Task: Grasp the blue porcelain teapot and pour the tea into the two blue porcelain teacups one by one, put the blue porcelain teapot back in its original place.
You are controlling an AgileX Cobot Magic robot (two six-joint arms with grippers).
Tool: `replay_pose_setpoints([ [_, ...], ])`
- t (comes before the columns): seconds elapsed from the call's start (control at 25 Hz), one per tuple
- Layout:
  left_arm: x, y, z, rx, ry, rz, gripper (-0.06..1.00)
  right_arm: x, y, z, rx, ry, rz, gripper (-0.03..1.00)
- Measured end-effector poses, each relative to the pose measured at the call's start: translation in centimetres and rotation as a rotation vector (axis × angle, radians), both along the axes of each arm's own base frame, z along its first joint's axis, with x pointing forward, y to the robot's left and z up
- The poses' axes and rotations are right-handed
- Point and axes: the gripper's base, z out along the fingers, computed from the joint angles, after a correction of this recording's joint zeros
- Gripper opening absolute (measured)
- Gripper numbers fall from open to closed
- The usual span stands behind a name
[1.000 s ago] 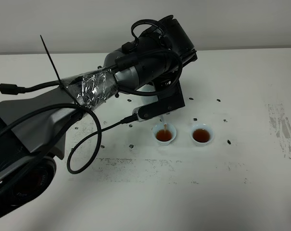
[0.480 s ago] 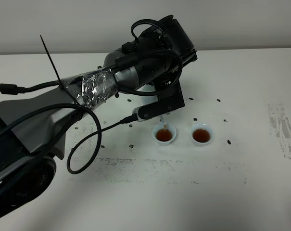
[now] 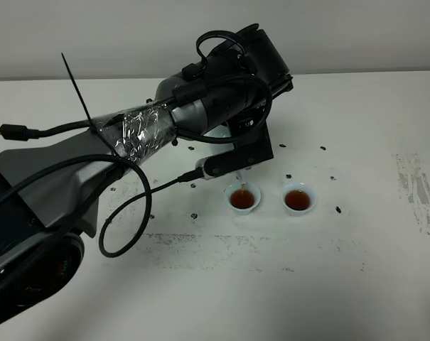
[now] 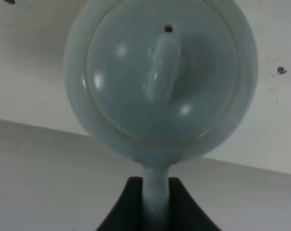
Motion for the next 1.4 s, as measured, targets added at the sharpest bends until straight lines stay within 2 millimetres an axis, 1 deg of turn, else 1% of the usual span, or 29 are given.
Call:
replay_pose_setpoints([
  [0.72, -0.1, -0.1, 0.0, 0.000, -0.001, -0.002, 0.01, 0.0, 0.0, 0.0, 0.000, 0.000, 0.000, 0.59],
  [0.92, -0.1, 0.0, -0.1, -0.033, 0.022, 0.023, 0.01, 0.0, 0.0, 0.0, 0.000, 0.000, 0.000, 0.59],
  [1.24, 0.7, 1.2, -0.6, -0.116, 0.103, 0.092, 0.01, 0.0, 0.0, 0.0, 0.000, 0.000, 0.000, 0.59],
  [1.4, 1.4, 2.1, -0.8, -0.200, 0.157, 0.174, 0.01, 0.0, 0.0, 0.0, 0.000, 0.000, 0.000, 0.59],
])
